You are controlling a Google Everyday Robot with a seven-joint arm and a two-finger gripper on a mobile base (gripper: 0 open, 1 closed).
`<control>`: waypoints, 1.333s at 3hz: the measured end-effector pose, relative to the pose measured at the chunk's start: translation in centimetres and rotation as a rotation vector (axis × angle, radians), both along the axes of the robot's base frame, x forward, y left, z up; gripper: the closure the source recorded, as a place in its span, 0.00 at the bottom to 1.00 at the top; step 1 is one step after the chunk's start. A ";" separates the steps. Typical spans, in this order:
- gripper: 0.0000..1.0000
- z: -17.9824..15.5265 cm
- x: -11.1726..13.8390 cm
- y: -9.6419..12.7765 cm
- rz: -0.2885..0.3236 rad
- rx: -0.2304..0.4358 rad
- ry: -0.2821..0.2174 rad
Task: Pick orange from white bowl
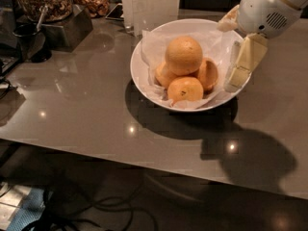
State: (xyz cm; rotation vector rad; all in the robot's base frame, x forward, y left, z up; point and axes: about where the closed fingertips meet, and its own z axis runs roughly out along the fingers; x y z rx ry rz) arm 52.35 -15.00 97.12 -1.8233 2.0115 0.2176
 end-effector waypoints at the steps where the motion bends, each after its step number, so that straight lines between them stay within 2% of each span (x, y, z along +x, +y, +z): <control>1: 0.00 0.0 0.0 0.0 0.000 0.000 0.000; 2: 0.00 -0.8 2.5 2.1 0.048 0.018 0.018; 3: 0.00 -2.9 6.2 5.6 0.129 0.031 0.062; 4: 0.00 -2.8 6.6 5.8 0.119 0.042 0.045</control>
Offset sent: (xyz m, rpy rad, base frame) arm 0.0572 0.0475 -0.0214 0.0361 0.0728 0.1280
